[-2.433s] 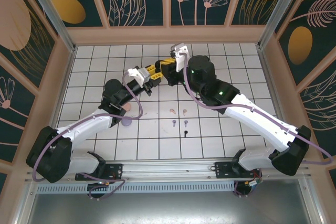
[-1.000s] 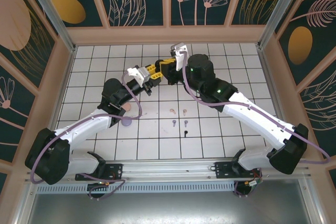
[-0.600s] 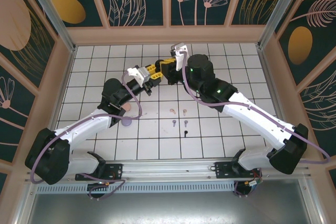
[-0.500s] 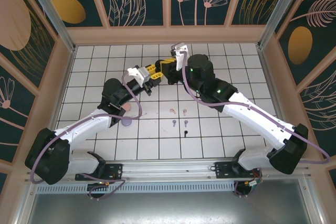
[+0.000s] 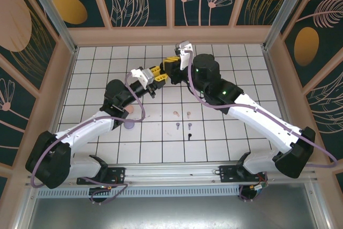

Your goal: Insert the wireless bluetooth earbuds into the charging case

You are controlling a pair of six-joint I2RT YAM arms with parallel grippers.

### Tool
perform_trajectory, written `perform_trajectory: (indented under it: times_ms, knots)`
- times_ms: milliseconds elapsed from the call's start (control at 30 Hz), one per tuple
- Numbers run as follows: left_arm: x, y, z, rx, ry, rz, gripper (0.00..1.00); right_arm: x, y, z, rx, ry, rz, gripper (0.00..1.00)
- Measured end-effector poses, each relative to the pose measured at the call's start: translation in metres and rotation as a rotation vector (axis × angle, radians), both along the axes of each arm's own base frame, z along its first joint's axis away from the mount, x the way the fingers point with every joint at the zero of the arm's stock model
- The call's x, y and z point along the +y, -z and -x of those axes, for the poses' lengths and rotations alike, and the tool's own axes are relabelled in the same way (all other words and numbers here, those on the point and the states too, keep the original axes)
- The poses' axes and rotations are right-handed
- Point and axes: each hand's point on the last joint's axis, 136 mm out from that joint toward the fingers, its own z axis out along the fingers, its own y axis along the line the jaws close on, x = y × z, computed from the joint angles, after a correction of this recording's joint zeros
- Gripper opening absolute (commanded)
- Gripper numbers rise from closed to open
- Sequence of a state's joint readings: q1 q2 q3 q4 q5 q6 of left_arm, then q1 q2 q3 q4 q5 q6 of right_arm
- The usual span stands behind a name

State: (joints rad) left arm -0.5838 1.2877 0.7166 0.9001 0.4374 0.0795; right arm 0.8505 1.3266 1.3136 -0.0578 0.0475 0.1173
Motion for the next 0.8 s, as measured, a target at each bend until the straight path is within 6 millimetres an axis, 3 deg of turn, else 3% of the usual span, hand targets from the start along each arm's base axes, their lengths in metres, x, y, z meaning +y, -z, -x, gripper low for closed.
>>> perform_trajectory:
  times_ms: [800]
  knots:
    - [-0.0005,0.0011,-0.0007,0.009,0.0,-0.005,0.0,-0.0036,0.0079,0.0068,0.021,-0.014,0.001,0.15]
